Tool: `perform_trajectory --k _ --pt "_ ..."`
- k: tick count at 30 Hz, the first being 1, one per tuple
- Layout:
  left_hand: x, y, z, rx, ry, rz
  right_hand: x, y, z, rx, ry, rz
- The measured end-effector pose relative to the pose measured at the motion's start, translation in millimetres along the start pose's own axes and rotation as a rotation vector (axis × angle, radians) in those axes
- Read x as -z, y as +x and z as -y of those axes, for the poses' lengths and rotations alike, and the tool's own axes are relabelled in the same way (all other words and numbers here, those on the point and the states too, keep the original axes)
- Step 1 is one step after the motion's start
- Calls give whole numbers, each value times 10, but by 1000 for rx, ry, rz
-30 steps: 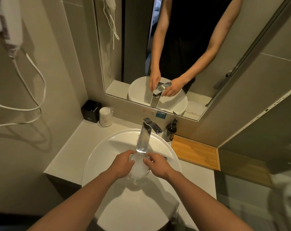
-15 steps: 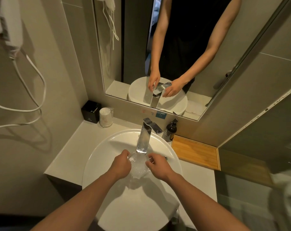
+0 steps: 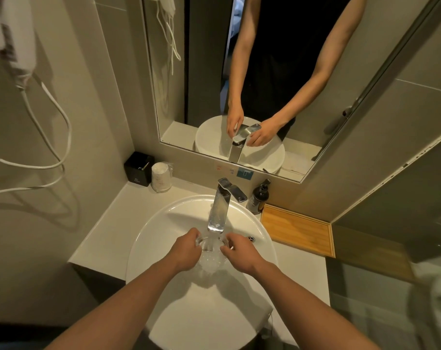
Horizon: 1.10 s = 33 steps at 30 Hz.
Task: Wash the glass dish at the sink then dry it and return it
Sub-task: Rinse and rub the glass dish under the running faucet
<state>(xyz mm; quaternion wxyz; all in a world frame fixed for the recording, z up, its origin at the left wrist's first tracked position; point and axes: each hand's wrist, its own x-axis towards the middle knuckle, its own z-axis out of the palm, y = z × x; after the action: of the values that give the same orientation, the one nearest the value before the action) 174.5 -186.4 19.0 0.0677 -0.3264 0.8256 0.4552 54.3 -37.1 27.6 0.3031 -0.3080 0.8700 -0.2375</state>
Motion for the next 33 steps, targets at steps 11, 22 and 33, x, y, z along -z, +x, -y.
perform_trajectory --k 11,22,33 --pt "45 38 -35 -52 -9 -47 46 -10 -2 19 61 12" --pt "72 66 -101 -183 100 -6 81 -23 58 71 29 -11" --pt "40 75 -51 -180 101 31 135 -23 118 101 7 -7"
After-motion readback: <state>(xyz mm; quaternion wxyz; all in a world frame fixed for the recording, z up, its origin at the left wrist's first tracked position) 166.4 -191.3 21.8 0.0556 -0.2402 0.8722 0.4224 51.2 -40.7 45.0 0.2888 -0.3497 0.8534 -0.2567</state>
